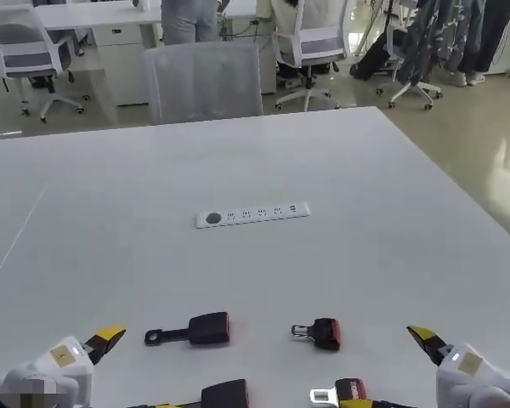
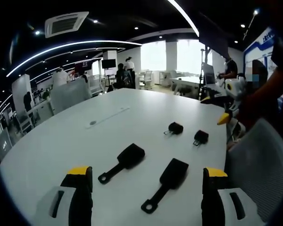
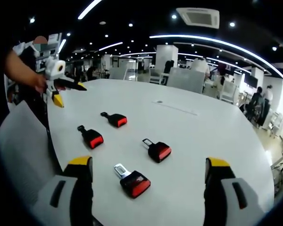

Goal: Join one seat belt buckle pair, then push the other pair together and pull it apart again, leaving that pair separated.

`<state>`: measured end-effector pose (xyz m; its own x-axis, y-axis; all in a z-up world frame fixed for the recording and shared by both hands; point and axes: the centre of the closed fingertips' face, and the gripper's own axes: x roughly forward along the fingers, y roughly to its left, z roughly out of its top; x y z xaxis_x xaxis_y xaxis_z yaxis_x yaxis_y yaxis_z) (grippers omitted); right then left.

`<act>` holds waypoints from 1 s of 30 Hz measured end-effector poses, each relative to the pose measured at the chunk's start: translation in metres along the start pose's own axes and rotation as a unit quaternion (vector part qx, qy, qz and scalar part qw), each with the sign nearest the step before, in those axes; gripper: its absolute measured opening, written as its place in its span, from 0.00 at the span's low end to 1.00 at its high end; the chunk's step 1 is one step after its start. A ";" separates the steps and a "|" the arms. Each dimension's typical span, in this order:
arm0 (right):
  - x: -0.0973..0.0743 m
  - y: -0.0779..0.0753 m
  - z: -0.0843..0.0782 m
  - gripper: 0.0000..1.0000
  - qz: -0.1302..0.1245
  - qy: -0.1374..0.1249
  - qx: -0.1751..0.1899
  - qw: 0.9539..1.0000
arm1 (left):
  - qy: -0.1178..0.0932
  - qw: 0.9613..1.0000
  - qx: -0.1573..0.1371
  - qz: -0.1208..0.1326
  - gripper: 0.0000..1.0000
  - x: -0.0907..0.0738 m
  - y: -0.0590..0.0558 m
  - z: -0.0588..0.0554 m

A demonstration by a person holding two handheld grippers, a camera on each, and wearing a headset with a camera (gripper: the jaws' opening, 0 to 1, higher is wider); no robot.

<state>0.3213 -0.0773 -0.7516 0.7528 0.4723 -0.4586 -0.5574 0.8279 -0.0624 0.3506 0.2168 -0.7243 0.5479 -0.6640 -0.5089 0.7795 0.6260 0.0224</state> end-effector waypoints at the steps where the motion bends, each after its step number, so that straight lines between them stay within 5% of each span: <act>1: 0.000 0.000 -0.001 1.00 0.000 0.001 -0.001 1.000 | 0.000 1.000 -0.001 0.000 1.00 0.000 0.000 0.000; 30: 0.002 0.004 -0.008 0.99 0.019 0.008 0.001 1.000 | 0.009 1.000 0.005 -0.009 1.00 0.007 -0.005 -0.002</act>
<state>0.3174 -0.0755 -0.7599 0.7251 0.4994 -0.4742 -0.5855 0.8095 -0.0428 0.3498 0.2104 -0.7299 0.5279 -0.6681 -0.5244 0.7927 0.6092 0.0220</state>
